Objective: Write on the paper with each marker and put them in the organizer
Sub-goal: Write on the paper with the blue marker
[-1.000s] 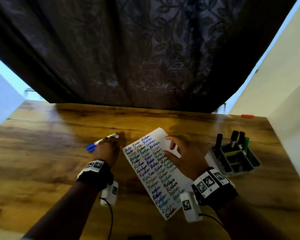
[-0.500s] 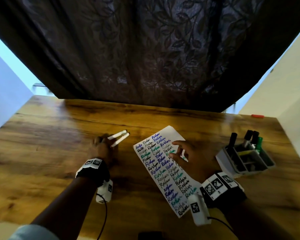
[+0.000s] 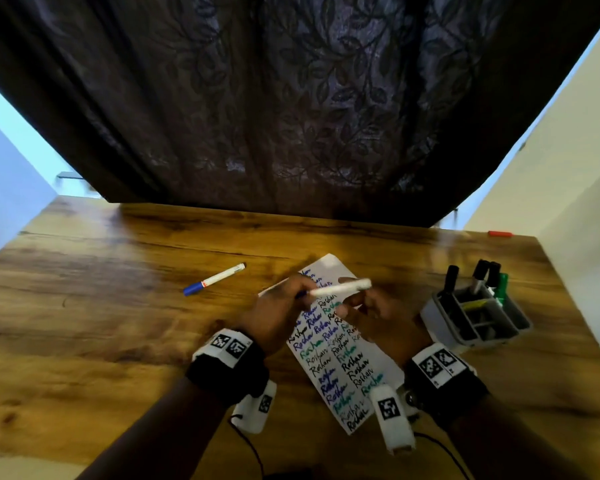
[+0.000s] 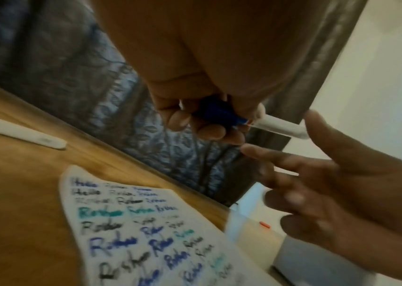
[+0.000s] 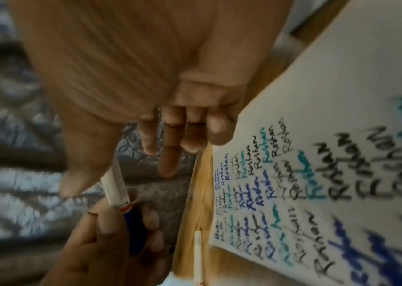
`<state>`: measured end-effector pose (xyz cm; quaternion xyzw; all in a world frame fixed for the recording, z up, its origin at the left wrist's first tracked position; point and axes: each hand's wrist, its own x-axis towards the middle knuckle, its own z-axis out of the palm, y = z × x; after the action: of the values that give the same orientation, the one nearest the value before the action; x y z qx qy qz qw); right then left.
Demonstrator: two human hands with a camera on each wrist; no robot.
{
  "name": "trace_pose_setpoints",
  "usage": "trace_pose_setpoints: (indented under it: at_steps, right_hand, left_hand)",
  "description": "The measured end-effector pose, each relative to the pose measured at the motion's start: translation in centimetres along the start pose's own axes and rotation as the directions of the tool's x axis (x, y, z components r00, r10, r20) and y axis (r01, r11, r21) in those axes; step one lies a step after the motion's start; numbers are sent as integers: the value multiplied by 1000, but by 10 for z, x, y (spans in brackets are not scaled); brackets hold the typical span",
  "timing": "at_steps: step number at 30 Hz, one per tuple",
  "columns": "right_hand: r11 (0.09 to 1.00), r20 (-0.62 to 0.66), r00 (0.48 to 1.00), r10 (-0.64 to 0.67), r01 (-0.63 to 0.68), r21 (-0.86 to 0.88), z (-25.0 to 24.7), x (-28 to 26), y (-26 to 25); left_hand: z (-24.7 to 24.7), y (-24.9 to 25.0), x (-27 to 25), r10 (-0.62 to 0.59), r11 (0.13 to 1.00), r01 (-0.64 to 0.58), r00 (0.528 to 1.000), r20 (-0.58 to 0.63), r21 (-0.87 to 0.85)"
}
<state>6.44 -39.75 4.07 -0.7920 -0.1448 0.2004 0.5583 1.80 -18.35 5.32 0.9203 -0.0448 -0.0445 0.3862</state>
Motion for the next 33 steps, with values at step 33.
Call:
trace_pose_setpoints:
  at_steps: [33]
  right_hand:
    - [572, -207, 918, 340, -27, 820, -58, -26, -1]
  left_hand:
    - [30, 15, 38, 139, 931, -178, 980, 144, 317]
